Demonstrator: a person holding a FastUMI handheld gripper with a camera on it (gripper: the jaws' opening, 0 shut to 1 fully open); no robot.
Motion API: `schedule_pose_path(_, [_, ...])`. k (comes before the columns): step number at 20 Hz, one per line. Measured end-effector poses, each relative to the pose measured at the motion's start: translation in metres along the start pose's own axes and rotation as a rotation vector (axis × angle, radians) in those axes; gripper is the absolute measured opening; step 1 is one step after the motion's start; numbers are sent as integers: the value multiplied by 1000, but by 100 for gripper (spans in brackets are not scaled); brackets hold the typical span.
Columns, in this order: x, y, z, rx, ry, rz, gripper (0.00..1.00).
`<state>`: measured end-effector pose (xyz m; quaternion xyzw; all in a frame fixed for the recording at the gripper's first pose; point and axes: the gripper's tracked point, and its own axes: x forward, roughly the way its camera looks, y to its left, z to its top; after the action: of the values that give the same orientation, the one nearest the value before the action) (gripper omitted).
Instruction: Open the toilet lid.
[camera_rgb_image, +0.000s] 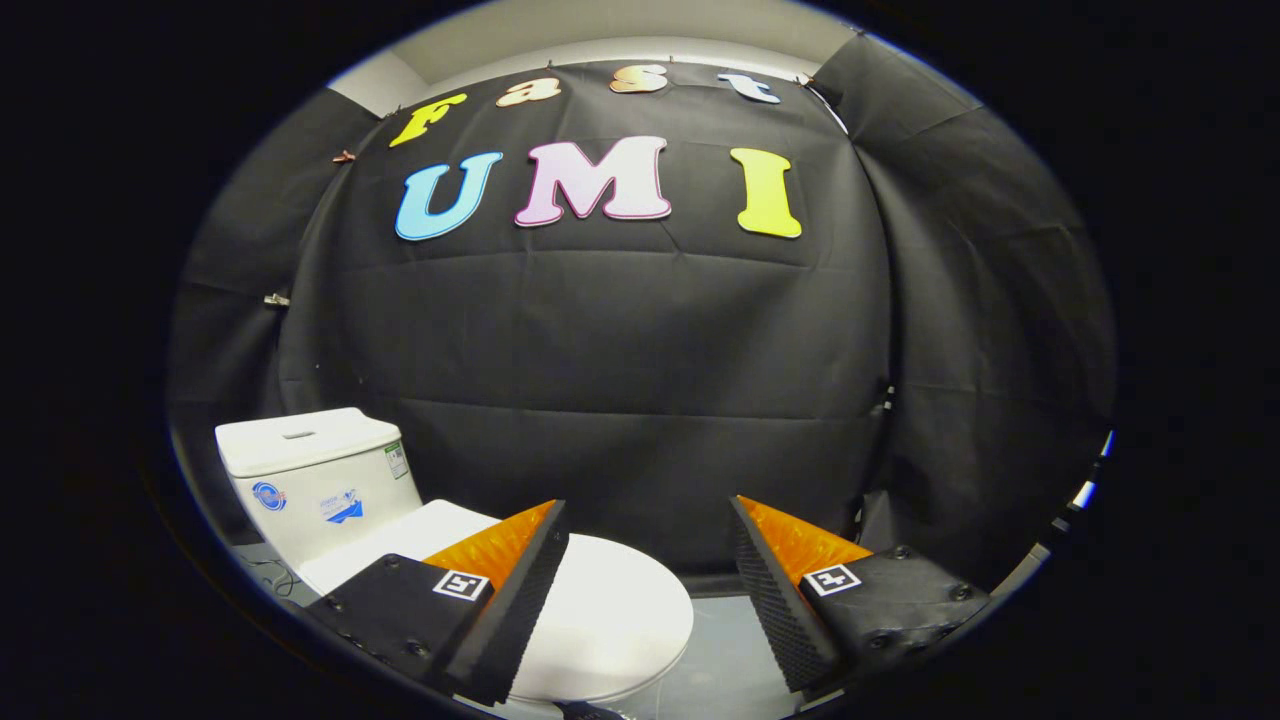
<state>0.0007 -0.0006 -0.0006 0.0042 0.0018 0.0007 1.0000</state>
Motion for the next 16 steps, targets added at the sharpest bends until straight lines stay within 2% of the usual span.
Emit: schedule_pose_path(16, [0,-3,0,7,2,-6,98])
